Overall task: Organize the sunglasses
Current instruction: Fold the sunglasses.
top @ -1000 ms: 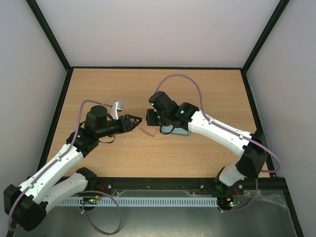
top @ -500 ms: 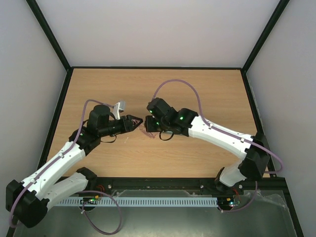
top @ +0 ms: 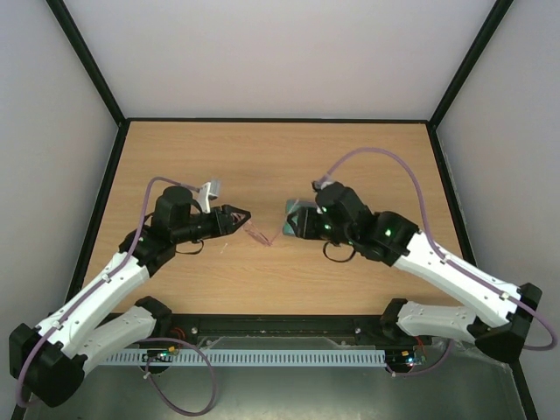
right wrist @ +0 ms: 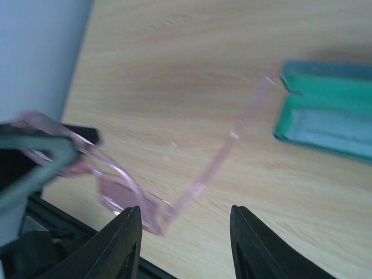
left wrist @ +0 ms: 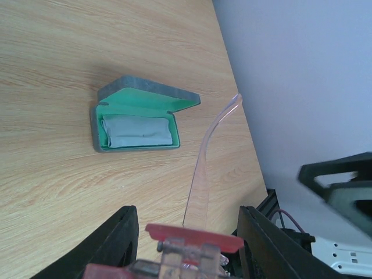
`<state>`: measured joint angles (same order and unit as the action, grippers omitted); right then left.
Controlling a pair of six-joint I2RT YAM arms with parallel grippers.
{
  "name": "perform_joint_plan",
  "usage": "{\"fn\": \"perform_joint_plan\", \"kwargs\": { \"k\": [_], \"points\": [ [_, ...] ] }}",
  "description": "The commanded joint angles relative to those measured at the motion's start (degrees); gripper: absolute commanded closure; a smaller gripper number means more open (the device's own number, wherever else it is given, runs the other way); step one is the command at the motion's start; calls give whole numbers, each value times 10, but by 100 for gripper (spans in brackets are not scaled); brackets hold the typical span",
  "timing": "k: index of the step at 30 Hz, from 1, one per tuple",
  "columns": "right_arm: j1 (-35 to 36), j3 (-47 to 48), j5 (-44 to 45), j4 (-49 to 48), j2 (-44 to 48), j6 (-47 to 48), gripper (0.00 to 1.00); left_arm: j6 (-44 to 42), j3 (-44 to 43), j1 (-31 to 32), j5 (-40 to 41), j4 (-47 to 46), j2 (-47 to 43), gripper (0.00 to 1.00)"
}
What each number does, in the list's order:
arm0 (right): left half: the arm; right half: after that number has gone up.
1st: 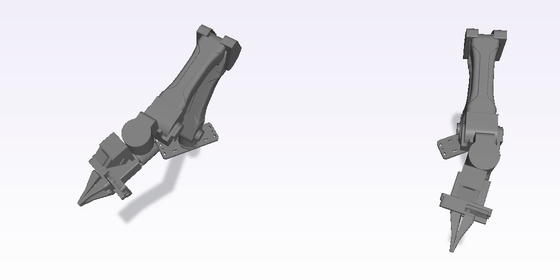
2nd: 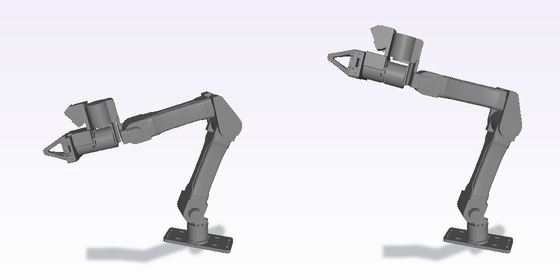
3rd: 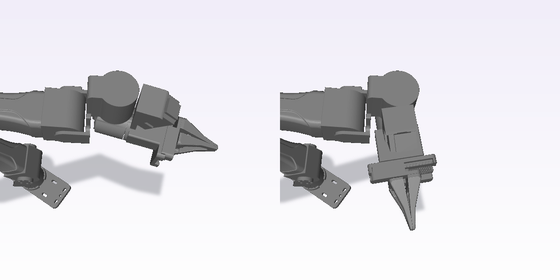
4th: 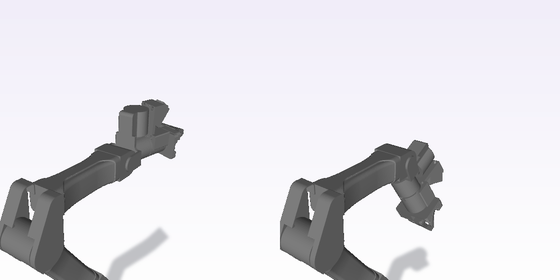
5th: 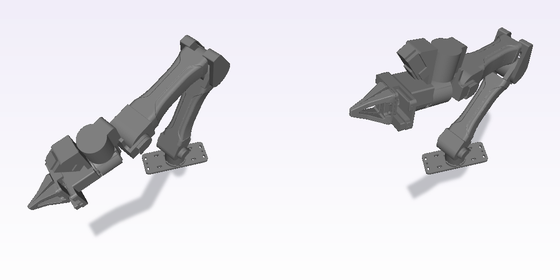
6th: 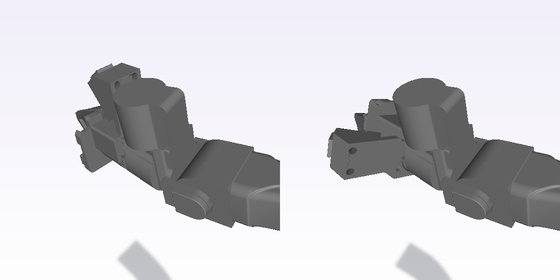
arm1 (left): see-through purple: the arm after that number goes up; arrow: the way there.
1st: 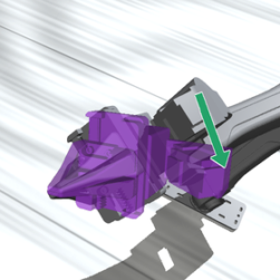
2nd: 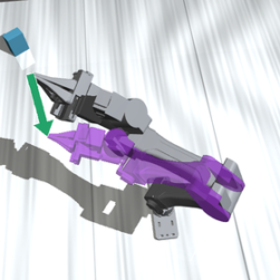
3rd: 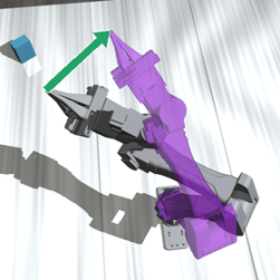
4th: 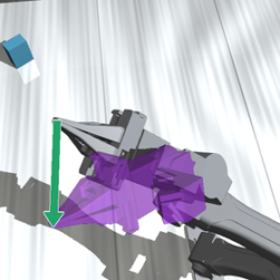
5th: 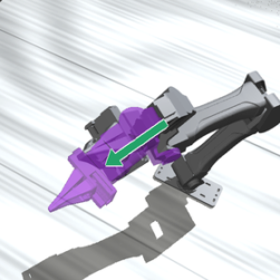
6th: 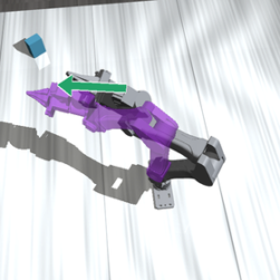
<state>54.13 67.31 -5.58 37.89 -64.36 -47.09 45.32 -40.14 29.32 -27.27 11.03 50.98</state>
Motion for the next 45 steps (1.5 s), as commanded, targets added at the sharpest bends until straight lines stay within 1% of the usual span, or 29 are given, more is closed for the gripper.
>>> {"fn": "perform_joint_plan", "kwargs": {
  "k": [1,6,10,20,26,38,45],
  "points": [
    [-4,-93,23,25,54,-38,56,-10,-18,-7,-28,6,-3,54],
    [-8,-157,50,24,66,-49,57,-13,-20,-9,-64,-1,6,54],
    [-15,-161,62,9,44,-42,56,-16,-20,-10,-79,0,10,54],
    [-24,-85,46,-40,-76,-9,57,-1,12,-9,-107,-31,9,54],
    [-23,-34,33,-50,-116,3,58,5,29,-9,-119,-48,14,54],
    [-20,-28,-47,-102,-153,0,63,15,41,-9,-127,-76,26,54],
    [6,-21,-51,-115,-159,-16,64,18,52,-9,-136,-98,38,54]
  ]
}}
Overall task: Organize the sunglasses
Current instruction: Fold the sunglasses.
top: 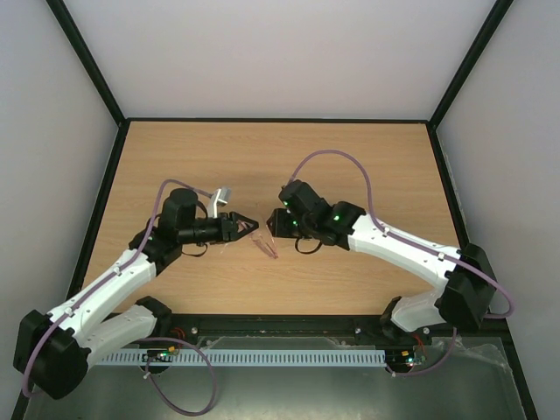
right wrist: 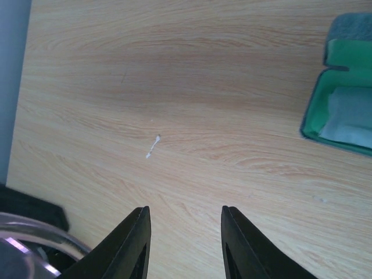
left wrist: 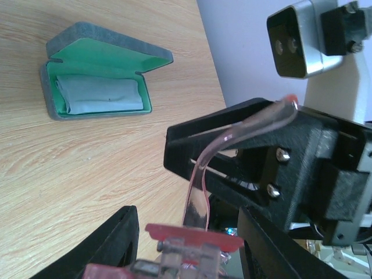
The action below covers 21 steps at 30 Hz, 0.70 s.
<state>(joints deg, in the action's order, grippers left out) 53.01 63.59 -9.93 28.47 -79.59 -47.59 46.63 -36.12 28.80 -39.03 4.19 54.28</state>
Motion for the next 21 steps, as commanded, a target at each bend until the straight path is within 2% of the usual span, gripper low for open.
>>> {"fn": "perform_joint_plan", "kwargs": {
  "k": [1,14,19,21],
  "points": [
    [22,18,-7,-21,-10,-13,64,5,13,-4,-20,-31,5,54],
    [78,49,-7,-16,-46,-27,65,1,19,-4,-29,-35,-2,54],
    [68,15,23,-2,6,-32,63,-14,10,-4,-33,-13,-6,54],
    [45,-15,27,-1,48,-36,58,-21,6,-5,-42,-4,-5,54]
  ]
}}
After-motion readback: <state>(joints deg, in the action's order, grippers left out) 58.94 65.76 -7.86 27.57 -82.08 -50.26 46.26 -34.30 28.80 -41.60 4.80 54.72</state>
